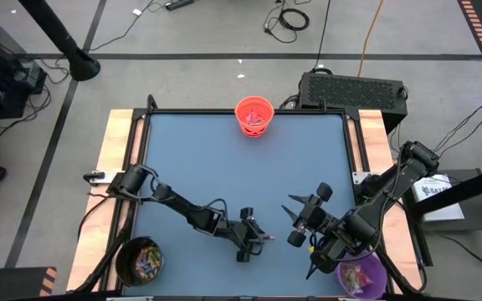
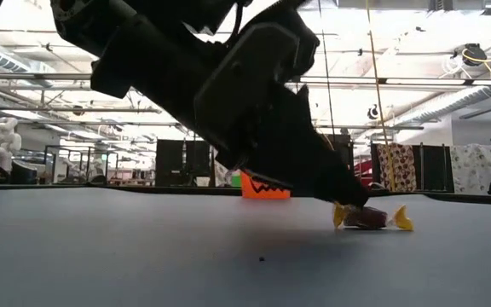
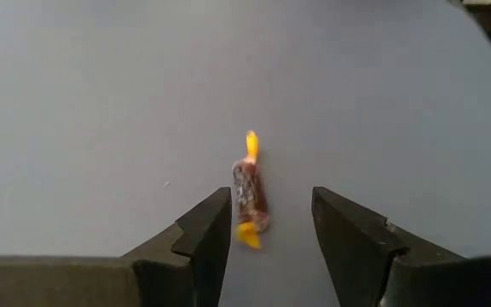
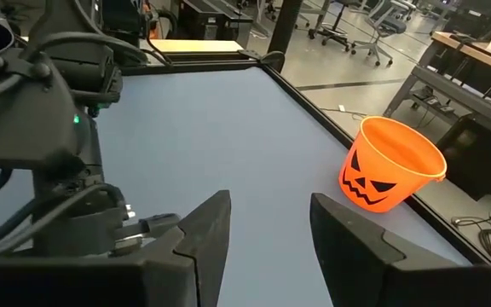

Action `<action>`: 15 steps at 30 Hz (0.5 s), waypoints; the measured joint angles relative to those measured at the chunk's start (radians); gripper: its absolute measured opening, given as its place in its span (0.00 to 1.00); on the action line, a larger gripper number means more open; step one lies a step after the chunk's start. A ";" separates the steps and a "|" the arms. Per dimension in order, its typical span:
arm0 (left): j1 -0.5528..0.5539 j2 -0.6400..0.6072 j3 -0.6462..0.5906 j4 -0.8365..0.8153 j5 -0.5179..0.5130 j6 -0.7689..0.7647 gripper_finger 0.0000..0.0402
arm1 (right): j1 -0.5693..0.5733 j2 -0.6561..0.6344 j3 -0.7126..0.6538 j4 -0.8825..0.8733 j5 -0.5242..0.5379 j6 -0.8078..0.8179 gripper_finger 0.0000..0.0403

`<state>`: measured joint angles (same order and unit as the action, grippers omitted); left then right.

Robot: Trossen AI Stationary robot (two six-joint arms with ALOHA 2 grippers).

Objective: Sort candy by brand, put in halloween buckets
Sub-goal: Put the red candy into the black bucket

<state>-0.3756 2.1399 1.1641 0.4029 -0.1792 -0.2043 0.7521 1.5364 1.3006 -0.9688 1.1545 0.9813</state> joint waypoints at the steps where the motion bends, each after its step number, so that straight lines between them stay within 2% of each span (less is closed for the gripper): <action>1: -0.001 0.000 0.000 0.009 -0.004 0.000 0.42 | 0.000 0.000 0.000 0.000 0.000 0.000 0.39; 8: 0.011 0.027 -0.002 0.002 -0.014 -0.008 0.42 | 0.000 0.000 0.000 0.002 0.000 0.000 0.39; 15: 0.008 0.055 0.000 0.064 -0.011 0.003 0.42 | 0.000 -0.001 0.000 0.008 0.001 -0.006 0.39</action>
<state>-0.3672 2.1952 1.1637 0.4667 -0.1905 -0.2008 0.7521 1.5356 1.3006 -0.9607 1.1557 0.9757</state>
